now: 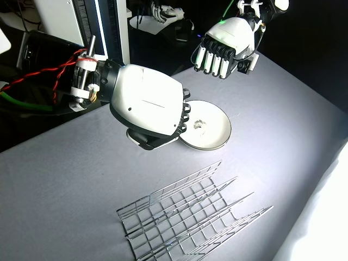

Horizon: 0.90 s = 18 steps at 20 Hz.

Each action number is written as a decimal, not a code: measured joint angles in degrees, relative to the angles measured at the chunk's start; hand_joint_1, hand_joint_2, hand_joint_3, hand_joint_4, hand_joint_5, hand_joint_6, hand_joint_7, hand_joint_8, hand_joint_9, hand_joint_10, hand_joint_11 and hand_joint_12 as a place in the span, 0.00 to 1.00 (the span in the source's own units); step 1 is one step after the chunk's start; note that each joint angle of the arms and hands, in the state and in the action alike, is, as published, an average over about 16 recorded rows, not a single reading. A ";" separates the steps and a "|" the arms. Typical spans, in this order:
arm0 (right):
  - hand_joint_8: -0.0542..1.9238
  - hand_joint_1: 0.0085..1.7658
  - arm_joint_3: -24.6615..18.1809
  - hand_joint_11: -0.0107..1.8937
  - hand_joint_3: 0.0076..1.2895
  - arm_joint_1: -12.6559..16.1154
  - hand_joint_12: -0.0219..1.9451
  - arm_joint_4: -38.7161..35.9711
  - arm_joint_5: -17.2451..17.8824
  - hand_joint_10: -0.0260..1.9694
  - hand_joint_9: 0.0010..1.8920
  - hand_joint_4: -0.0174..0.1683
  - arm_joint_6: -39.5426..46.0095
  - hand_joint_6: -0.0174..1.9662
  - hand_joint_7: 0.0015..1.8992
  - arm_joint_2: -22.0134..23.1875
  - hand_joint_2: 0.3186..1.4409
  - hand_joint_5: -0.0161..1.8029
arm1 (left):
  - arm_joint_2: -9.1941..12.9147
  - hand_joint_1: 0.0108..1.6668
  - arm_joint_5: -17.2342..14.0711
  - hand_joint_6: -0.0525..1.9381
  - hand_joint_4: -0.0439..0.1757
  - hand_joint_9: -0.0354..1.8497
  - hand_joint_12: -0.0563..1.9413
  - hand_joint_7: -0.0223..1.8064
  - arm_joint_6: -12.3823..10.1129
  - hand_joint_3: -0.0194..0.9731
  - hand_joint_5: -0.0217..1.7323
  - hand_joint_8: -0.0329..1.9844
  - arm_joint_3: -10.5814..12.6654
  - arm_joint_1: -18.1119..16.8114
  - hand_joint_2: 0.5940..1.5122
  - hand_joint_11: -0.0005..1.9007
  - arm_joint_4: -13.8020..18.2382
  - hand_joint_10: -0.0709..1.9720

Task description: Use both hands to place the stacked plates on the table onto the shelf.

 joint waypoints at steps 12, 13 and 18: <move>0.09 0.00 0.29 0.13 0.01 0.00 0.23 -0.09 -0.09 0.08 0.16 0.07 -0.41 0.07 0.16 0.00 0.79 0.17 | -0.01 0.01 -1.00 0.04 0.21 0.07 0.07 0.05 -2.36 0.07 0.04 0.05 1.23 0.73 0.64 0.07 1.36 0.08; 0.06 0.00 0.36 0.09 0.01 0.00 0.21 -0.12 -0.08 0.04 0.13 0.07 -0.46 0.04 0.14 0.00 0.79 0.15 | -0.01 0.01 -1.26 0.03 0.21 0.05 0.04 0.03 -2.83 0.06 0.03 0.02 1.51 0.91 0.64 0.04 1.54 0.05; 0.04 0.00 0.72 0.01 0.01 0.00 0.20 -0.30 0.04 0.02 0.09 0.08 -0.75 0.02 0.10 -0.04 0.79 0.12 | -0.13 0.01 -2.54 0.02 0.20 0.03 0.02 0.02 -5.39 0.06 0.02 0.01 3.36 2.16 0.64 0.01 3.92 0.04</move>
